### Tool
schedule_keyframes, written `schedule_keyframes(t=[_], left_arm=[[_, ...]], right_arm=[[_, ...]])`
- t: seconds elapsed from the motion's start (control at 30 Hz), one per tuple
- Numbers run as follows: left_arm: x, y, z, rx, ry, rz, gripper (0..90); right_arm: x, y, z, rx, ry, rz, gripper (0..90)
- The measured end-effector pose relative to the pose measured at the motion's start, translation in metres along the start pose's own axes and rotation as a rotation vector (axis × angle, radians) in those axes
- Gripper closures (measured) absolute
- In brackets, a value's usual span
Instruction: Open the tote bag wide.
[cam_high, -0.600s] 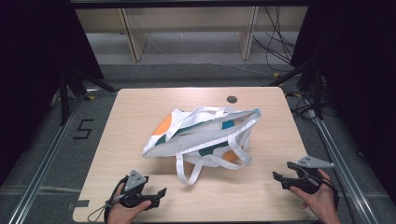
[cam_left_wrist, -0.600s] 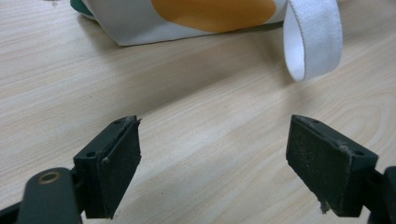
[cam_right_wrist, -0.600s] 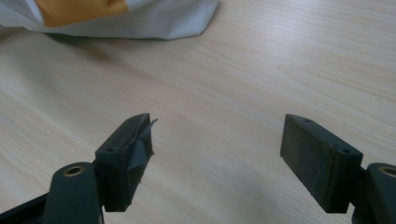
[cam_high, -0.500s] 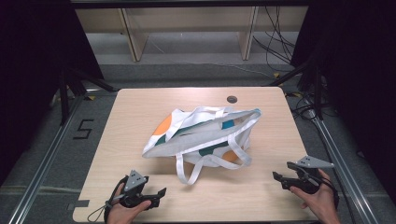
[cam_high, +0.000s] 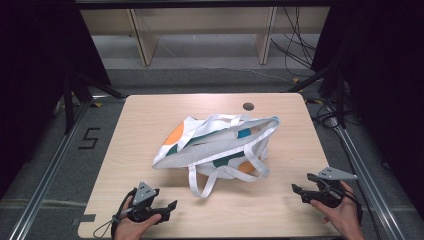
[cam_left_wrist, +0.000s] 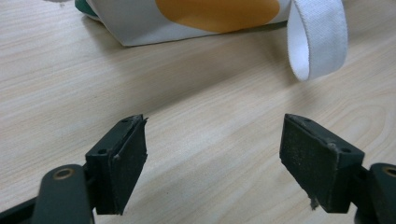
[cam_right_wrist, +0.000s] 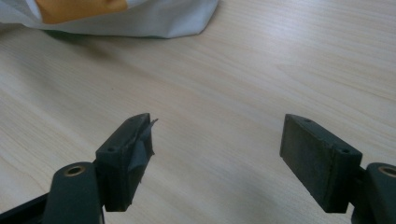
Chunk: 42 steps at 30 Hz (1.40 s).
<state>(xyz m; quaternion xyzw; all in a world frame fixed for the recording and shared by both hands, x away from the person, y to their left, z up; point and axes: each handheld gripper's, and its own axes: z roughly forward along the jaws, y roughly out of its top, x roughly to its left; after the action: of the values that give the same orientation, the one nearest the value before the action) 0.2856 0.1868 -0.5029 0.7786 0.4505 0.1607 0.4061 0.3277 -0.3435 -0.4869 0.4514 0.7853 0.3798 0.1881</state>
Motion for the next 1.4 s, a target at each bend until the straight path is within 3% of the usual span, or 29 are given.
schedule_keyframes(t=[0.07,0.1,0.17,0.23,0.27,0.47,0.5,0.53,0.57,0.6,0.67,0.83,0.87,0.9,0.93,1.0,1.2,1.4], left_arm=[[0.000,0.000,0.000,0.000,0.002,-0.002,26.4],[0.001,0.000,-0.001,0.018,-0.009,0.032,26.3],[0.000,-0.001,0.000,0.003,-0.014,0.008,31.7],[0.000,0.000,-0.002,0.011,-0.011,0.025,36.3],[-0.002,-0.001,0.000,-0.023,-0.021,-0.011,40.5],[-0.002,0.000,-0.002,-0.030,-0.034,0.014,70.0],[-0.002,0.000,-0.002,-0.030,-0.034,0.014,75.8],[-0.001,0.001,-0.004,-0.033,-0.041,0.033,75.8],[-0.001,0.005,-0.006,-0.075,-0.043,0.029,86.1],[-0.002,0.006,-0.006,-0.085,-0.044,0.020,87.9],[-0.001,0.012,-0.007,-0.082,-0.033,0.047,89.3],[0.003,0.028,-0.005,-0.102,-0.053,0.026,89.5],[0.004,0.034,-0.005,-0.096,-0.059,0.038,89.5],[0.004,0.037,-0.004,-0.102,-0.064,0.034,89.5],[0.004,0.043,-0.005,-0.100,-0.056,0.042,89.5],[0.005,0.054,-0.006,-0.111,-0.069,0.044,89.5],[0.008,0.087,-0.006,-0.119,-0.075,0.088,89.4],[0.008,0.110,0.002,-0.111,-0.084,0.110,89.4]], right_arm=[[0.000,0.000,-0.001,0.002,0.001,-0.005,28.2],[0.000,0.001,-0.001,0.001,0.003,-0.003,28.3],[0.000,0.001,-0.001,-0.001,0.005,-0.002,29.2],[0.000,0.001,-0.001,-0.010,0.007,0.003,33.2],[0.000,0.002,-0.001,-0.015,0.010,0.003,35.0],[0.002,0.006,-0.004,-0.032,0.064,-0.005,62.4],[0.002,0.006,-0.004,-0.032,0.064,-0.005,62.4],[0.003,0.007,-0.005,-0.033,0.060,-0.005,66.9],[0.006,0.011,-0.007,-0.042,0.106,0.014,81.7],[0.008,0.013,-0.008,-0.046,0.110,0.012,84.8],[0.009,0.018,-0.008,-0.055,0.131,-0.019,90.0],[0.018,0.039,-0.012,-0.078,0.172,-0.071,90.0],[0.021,0.044,-0.012,-0.104,0.174,-0.075,90.0],[0.023,0.053,-0.013,-0.124,0.181,-0.109,90.0],[0.027,0.057,-0.015,-0.124,0.186,-0.098,90.0],[0.031,0.072,-0.018,-0.131,0.211,-0.141,90.0],[0.045,0.113,-0.031,-0.176,0.255,-0.195,90.0],[0.057,0.151,-0.039,-0.225,0.262,-0.257,90.0]])
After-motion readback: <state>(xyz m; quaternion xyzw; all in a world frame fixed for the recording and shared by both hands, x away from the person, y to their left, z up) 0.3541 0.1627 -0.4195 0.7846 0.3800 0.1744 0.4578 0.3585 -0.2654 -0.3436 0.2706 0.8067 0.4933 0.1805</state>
